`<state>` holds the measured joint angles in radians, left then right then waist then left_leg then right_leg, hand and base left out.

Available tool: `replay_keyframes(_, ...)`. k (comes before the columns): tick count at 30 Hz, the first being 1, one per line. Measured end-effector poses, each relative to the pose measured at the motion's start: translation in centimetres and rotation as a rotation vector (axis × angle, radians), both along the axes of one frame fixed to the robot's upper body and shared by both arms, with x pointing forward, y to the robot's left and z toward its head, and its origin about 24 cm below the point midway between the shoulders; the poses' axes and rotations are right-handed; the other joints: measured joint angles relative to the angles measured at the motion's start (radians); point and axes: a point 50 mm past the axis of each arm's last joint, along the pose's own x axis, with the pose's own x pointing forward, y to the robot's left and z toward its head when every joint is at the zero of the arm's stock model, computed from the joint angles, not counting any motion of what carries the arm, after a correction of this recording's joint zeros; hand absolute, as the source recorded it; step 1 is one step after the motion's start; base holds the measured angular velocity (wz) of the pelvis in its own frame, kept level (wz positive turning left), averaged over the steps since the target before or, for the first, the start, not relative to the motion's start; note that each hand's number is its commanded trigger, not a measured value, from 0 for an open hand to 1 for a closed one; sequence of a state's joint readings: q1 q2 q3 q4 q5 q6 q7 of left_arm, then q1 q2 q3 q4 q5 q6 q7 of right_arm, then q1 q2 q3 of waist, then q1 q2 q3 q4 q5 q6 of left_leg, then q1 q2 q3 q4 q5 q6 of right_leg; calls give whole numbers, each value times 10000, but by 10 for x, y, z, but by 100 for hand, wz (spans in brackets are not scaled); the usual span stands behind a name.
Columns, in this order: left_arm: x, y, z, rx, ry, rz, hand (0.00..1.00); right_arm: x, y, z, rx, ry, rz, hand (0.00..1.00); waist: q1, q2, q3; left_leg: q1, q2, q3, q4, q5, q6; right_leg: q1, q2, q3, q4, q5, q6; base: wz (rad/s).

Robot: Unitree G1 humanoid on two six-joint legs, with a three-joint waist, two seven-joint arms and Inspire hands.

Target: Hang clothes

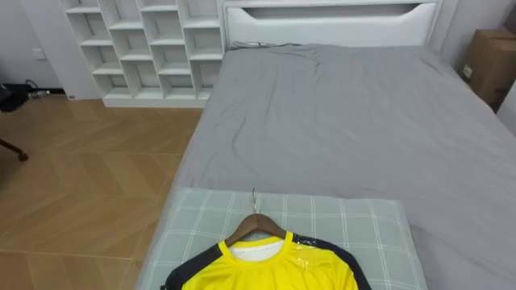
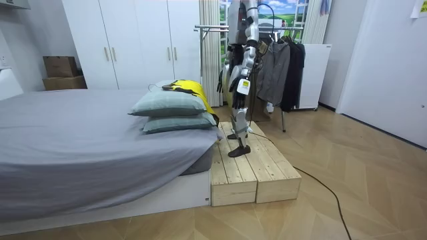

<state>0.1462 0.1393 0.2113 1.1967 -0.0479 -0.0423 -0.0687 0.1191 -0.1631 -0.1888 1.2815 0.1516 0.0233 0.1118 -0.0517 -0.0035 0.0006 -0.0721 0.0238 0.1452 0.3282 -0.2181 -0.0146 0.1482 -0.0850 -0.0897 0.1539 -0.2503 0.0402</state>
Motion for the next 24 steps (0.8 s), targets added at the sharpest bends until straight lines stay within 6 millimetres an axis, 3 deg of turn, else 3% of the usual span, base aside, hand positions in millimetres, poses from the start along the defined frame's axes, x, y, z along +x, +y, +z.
replay_keyframes(24, 1, 1, 0, -56, -76, 140, 0, 2, 2, 0, 375, -206, -177, 0, -53, 11, 15, -132, 14, -85, 158, 3, 7, -62, 3, -193, 168, 1, 0, 1)
